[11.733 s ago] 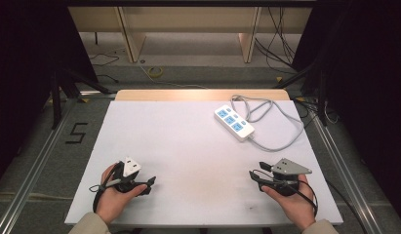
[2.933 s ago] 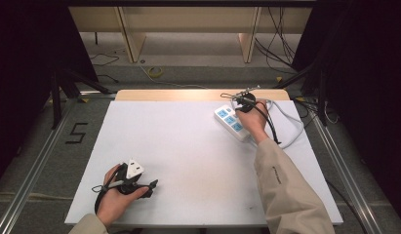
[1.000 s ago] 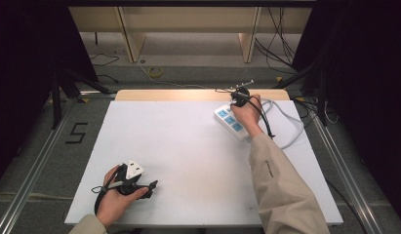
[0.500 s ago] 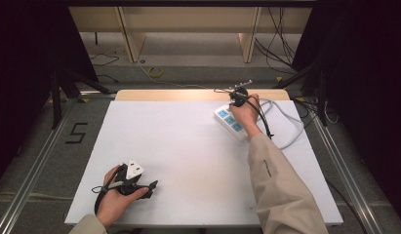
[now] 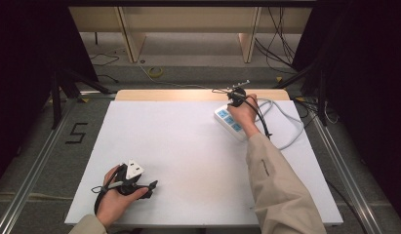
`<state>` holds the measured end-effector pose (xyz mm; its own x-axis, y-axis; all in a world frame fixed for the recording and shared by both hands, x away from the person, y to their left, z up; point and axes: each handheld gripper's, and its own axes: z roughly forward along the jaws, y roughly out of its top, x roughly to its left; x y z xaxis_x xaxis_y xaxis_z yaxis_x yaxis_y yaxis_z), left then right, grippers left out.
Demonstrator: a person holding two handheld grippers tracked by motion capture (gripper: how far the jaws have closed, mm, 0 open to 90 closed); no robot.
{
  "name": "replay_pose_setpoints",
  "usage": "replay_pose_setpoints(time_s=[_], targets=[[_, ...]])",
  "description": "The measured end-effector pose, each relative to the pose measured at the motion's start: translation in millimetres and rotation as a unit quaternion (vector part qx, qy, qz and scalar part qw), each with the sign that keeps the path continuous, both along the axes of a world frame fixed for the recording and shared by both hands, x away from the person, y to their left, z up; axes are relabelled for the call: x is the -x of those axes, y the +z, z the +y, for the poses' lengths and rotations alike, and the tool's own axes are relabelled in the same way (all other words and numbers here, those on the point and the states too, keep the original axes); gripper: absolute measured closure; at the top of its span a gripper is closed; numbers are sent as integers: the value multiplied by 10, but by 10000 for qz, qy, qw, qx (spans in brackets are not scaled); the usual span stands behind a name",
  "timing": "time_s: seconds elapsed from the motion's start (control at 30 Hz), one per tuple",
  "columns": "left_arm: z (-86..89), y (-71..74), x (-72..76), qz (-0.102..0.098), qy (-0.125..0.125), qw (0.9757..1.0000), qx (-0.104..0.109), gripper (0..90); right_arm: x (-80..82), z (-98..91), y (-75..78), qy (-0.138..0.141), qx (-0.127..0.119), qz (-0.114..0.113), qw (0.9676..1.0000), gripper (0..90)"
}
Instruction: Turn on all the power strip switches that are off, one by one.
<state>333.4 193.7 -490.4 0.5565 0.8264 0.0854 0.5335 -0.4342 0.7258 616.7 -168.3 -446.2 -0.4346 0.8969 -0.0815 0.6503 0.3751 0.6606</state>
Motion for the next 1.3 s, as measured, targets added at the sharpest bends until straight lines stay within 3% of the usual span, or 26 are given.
replay_pose_setpoints(time_s=[1.3], targets=[[0, 0, -1, 2, -8, 10000, 3, 183, -40, 24, -50, -57, 75, 109, 9999, 900]])
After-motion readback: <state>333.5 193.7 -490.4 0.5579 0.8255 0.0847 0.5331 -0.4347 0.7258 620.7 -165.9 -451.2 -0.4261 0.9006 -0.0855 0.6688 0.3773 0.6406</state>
